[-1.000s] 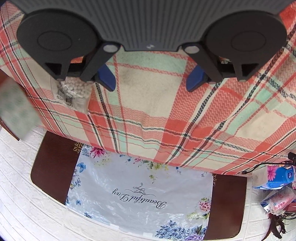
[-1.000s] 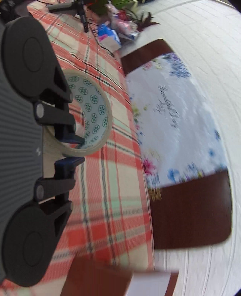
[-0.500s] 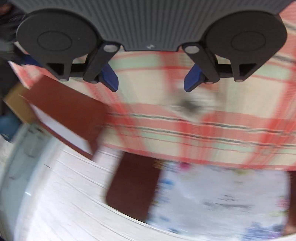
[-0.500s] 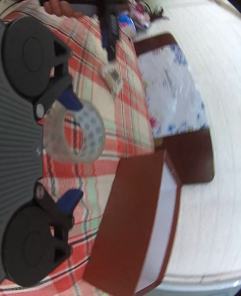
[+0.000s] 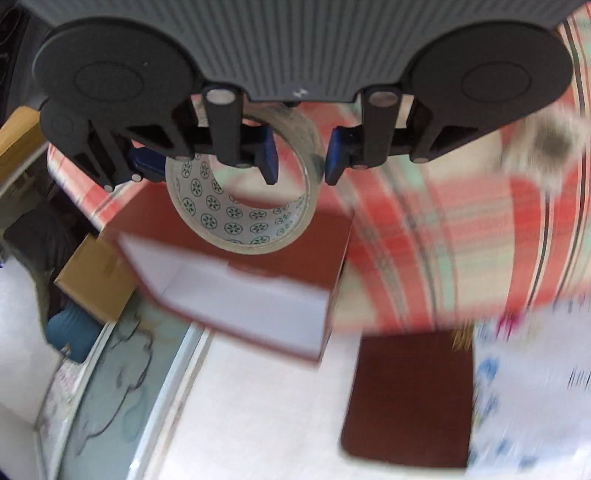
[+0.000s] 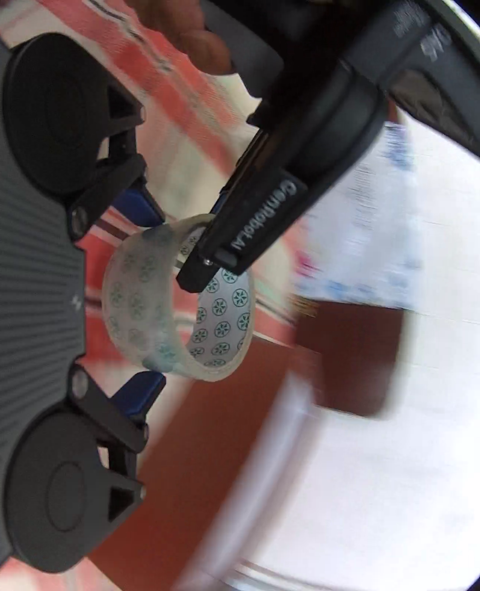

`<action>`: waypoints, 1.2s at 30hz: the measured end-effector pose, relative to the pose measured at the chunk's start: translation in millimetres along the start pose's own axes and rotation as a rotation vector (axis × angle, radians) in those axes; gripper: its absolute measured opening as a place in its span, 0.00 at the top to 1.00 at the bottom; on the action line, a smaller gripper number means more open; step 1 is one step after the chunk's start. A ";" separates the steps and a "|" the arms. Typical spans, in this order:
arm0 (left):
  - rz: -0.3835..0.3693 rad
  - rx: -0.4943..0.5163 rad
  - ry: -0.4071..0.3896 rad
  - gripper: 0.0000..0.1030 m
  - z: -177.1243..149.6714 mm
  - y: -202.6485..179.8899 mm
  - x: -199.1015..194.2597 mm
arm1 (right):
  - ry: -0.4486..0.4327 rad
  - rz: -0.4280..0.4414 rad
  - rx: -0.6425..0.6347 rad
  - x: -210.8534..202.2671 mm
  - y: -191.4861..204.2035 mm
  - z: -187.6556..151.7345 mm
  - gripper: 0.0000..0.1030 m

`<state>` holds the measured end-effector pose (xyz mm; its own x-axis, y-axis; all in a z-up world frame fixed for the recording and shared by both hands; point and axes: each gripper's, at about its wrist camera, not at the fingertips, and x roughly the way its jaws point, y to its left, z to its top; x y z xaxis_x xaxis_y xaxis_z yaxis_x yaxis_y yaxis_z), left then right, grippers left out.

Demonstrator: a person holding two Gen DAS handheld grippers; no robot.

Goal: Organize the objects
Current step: 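Carry the clear tape roll over the brown box and release it, then grasp the bag of cotton swabs with the right gripper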

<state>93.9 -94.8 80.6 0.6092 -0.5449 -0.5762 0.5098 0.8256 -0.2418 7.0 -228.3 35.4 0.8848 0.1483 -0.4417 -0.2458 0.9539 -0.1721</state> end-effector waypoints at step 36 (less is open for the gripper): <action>0.353 -0.131 -0.163 0.40 -80.8 113.7 -54.5 | 0.232 -0.013 0.241 15.4 -2.1 -30.1 0.12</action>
<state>69.5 40.6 21.4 0.8265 -0.2325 -0.5127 0.1775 0.9719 -0.1546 9.2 -235.9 2.4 0.7671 0.0986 -0.6340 -0.1100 0.9937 0.0215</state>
